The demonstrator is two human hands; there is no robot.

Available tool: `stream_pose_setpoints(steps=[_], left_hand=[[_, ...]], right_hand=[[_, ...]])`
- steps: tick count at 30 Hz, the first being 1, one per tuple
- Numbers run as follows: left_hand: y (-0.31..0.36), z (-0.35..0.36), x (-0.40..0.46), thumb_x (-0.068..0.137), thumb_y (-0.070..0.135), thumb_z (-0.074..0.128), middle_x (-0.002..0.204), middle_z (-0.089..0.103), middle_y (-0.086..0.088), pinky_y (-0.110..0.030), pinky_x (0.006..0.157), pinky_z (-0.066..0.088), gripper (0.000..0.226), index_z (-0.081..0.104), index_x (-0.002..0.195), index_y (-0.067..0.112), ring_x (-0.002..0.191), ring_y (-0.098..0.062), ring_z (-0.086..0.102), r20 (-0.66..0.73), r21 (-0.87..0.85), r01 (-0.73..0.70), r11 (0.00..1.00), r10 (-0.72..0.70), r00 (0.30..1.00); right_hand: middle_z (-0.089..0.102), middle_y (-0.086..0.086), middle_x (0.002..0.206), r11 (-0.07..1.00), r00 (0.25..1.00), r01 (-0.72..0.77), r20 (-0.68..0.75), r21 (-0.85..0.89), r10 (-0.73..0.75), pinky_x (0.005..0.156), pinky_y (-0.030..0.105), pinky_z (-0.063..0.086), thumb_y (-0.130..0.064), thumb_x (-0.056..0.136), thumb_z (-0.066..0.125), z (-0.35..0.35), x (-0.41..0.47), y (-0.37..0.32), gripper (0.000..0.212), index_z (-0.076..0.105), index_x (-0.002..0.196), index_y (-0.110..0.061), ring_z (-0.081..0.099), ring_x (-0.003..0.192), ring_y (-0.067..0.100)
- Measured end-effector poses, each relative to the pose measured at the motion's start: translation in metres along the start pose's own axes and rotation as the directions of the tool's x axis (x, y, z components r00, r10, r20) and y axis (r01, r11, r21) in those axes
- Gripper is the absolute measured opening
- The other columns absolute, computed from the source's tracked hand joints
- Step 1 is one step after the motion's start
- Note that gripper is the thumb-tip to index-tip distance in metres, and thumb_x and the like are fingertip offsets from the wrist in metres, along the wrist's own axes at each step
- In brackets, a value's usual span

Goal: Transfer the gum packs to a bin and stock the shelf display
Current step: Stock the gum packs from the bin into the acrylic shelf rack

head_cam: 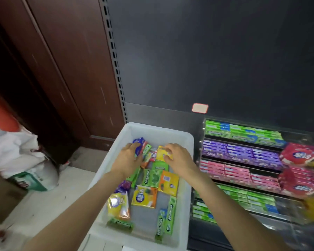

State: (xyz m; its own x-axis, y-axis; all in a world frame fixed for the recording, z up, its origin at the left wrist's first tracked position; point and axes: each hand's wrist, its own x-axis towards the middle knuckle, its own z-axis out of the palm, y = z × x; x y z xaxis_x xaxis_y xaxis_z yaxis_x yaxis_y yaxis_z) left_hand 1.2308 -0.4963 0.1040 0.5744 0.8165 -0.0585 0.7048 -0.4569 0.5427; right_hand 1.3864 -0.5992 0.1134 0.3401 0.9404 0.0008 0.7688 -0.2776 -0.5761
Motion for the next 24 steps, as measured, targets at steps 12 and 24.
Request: stream_pose_setpoints(steps=[12, 24], left_hand=[[-0.048, 0.028, 0.034, 0.087, 0.043, 0.06, 0.159, 0.003, -0.001, -0.033, 0.119, 0.008, 0.091, 0.001, 0.15, 0.015, 0.145, -0.019, 0.004, 0.232, 0.099, -0.02, 0.995, -0.004, 0.973], [-0.049, 0.031, 0.033, 0.083, 0.036, 0.068, 0.156, 0.014, 0.0, -0.032, 0.114, 0.021, 0.086, 0.016, 0.149, 0.017, 0.143, -0.019, 0.014, 0.145, 0.021, -0.071, 0.997, 0.067, 0.987]], right_hand=[[0.013, 0.009, 0.157, 0.958, 0.954, -0.268, 0.111, -0.099, 0.279, 0.119, 0.034, 0.013, -0.023, 0.087, 0.065, 0.078, 0.049, 0.015, 0.085, 0.01, 0.15, -0.008, 0.011, 0.145, 0.022], [0.066, 0.008, 0.105, 0.947, 0.967, -0.254, -0.079, -0.198, 0.243, 0.077, 0.033, 0.05, -0.014, 0.092, 0.056, 0.064, 0.048, 0.0, 0.025, 0.06, 0.117, -0.015, 0.062, 0.094, 0.025]])
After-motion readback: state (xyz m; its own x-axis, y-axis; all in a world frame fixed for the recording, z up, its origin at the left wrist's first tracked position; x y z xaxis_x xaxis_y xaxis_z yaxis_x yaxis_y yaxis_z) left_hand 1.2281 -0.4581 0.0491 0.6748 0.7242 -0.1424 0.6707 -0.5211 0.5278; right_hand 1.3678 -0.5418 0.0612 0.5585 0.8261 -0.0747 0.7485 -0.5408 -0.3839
